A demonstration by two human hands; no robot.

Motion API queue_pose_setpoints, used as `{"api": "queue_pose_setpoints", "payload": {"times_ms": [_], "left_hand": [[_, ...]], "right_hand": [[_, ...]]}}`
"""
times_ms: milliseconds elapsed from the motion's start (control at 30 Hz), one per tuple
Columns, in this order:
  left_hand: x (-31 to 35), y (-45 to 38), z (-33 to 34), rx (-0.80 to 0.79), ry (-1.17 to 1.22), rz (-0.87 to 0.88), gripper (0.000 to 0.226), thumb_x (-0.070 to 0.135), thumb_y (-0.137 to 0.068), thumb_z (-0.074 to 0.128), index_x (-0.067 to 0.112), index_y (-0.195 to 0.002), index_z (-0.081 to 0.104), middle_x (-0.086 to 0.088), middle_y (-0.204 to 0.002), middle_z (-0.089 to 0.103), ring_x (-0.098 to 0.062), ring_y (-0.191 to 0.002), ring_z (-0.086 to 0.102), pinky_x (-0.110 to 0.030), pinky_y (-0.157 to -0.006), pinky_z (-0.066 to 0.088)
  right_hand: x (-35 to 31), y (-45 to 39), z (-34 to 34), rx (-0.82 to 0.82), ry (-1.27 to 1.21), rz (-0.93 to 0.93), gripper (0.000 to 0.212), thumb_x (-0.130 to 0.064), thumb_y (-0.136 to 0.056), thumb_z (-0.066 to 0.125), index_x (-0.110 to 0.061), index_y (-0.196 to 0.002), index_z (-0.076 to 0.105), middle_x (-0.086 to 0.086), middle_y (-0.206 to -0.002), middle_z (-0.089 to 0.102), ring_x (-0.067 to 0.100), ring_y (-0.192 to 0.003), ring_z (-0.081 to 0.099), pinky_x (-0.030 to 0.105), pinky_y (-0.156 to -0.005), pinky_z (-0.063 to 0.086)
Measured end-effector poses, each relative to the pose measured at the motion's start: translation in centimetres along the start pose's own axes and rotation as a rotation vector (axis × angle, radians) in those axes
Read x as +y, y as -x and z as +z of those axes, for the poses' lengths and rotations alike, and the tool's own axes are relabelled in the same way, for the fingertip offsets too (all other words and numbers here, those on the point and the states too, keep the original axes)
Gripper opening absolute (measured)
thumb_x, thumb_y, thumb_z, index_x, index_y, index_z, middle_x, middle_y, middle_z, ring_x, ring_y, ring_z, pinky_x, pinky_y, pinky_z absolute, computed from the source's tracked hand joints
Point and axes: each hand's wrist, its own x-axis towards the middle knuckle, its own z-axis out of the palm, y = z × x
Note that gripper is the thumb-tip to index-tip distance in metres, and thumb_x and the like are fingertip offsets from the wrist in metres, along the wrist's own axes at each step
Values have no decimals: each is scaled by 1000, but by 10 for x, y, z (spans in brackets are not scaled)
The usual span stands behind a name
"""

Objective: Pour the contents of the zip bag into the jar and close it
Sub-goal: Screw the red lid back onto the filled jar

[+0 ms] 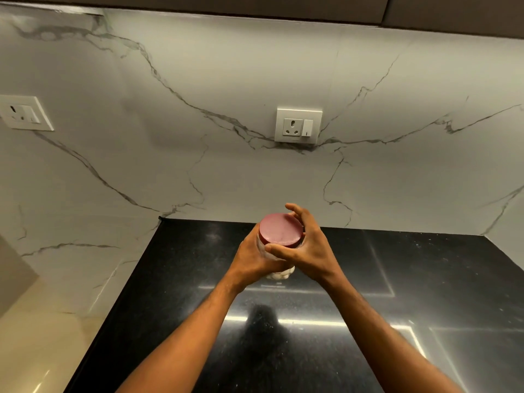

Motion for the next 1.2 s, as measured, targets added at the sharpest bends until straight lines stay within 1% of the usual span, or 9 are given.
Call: {"api": "queue_pose_setpoints", "payload": {"times_ms": [167, 267, 433, 600, 667, 833, 1000, 1100, 1200], "left_hand": [[1, -1, -9, -112, -6, -4, 90, 9, -64, 93, 19, -141, 45, 0, -127, 64, -14, -117, 63, -33, -99, 54], [2, 0, -6, -120, -2, -10, 88, 8, -65, 92, 21, -139, 45, 1, -125, 64, -11, -115, 64, -28, -95, 55], [-1, 3, 2, 13, -49, -13, 96, 39, -56, 95, 28, -138, 46, 7, -127, 64, -10, -116, 63, -32, -98, 55], [2, 6, -13, -205, -1, -34, 83, 6, -65, 91, 31, -132, 48, 4, -122, 67, -12, -115, 65, -32, -97, 54], [3, 7, -10, -175, -4, -31, 85, 11, -65, 92, 30, -134, 47, 5, -122, 66, -11, -114, 64, -31, -97, 54], [5, 6, 2, -29, -64, 10, 98, 47, -56, 93, 32, -139, 44, 9, -128, 62, -9, -117, 63, -29, -99, 54], [4, 6, -3, 1, -67, 42, 95, 45, -58, 93, 34, -138, 44, 10, -128, 62, -10, -118, 63, -28, -99, 54], [3, 7, -4, -27, -73, 28, 95, 35, -59, 95, 33, -138, 44, 10, -127, 62, -11, -115, 64, -30, -99, 55], [3, 10, -4, -79, -44, -1, 93, 27, -60, 95, 32, -137, 44, 7, -125, 64, -12, -115, 64, -34, -100, 55]], "right_hand": [[-2, -5, -23, -288, -190, 100, 97, -40, -62, 86, -30, -145, 36, -13, -138, 49, 1, -123, 51, 26, -105, 47], [-1, -3, -20, -231, -178, 117, 85, -38, -62, 88, -28, -135, 46, -14, -129, 53, 2, -115, 56, 31, -103, 49], [-5, 9, 8, 90, -6, 72, 99, -69, -49, 78, -24, -131, 47, -7, -124, 57, 9, -111, 58, 24, -96, 52], [0, 5, -17, -235, -143, 55, 107, -45, -59, 87, -32, -148, 29, -11, -138, 50, 4, -125, 51, 28, -107, 45], [-1, 6, -17, -181, -94, 48, 105, -47, -60, 87, -33, -147, 30, -8, -135, 51, 7, -121, 53, 32, -105, 48], [-12, 20, 7, 95, 25, 54, 115, -77, -52, 71, -29, -148, 28, -1, -135, 51, 13, -120, 52, 30, -101, 49], [-11, 21, -9, 59, 88, 1, 106, -65, -59, 74, -27, -148, 30, -3, -132, 54, 8, -117, 54, 5, -95, 42], [-13, 20, -10, 96, 185, 40, 111, -77, -50, 71, -24, -142, 39, -2, -129, 52, 12, -113, 54, 20, -94, 49], [-13, 13, -22, -128, 70, 92, 100, -63, -57, 82, -28, -140, 39, -7, -134, 43, 12, -120, 50, 21, -97, 48]]}}
